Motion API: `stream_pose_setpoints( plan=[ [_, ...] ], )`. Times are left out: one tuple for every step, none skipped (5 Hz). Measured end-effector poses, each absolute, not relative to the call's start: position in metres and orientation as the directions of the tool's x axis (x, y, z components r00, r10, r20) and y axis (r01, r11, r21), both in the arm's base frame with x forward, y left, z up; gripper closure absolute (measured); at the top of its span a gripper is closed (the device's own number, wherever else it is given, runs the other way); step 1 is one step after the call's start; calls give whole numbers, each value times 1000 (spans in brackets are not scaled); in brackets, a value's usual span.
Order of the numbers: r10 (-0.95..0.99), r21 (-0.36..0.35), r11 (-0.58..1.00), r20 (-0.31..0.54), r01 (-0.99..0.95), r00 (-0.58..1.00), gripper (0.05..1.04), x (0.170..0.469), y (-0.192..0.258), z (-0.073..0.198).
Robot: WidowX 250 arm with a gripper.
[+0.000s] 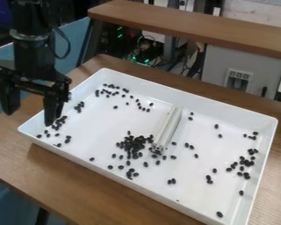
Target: Sweep into pile
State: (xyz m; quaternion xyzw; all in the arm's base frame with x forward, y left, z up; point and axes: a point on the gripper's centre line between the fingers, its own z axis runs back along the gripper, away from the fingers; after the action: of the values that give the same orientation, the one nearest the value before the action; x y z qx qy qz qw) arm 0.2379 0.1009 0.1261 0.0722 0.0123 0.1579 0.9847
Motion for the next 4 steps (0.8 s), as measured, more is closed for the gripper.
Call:
stream_pose_setpoints(
  plan=[
    [321, 148, 938, -25, -314, 947, 84, 238, 101, 120],
    [400, 180, 905, -49, -386, 915, 84, 271, 103, 100],
    [331, 137, 933, 38, -333, 943, 84, 309, 88, 92],
    [274, 110, 951, 124, -288, 954, 84, 339, 60, 95]
  ],
)
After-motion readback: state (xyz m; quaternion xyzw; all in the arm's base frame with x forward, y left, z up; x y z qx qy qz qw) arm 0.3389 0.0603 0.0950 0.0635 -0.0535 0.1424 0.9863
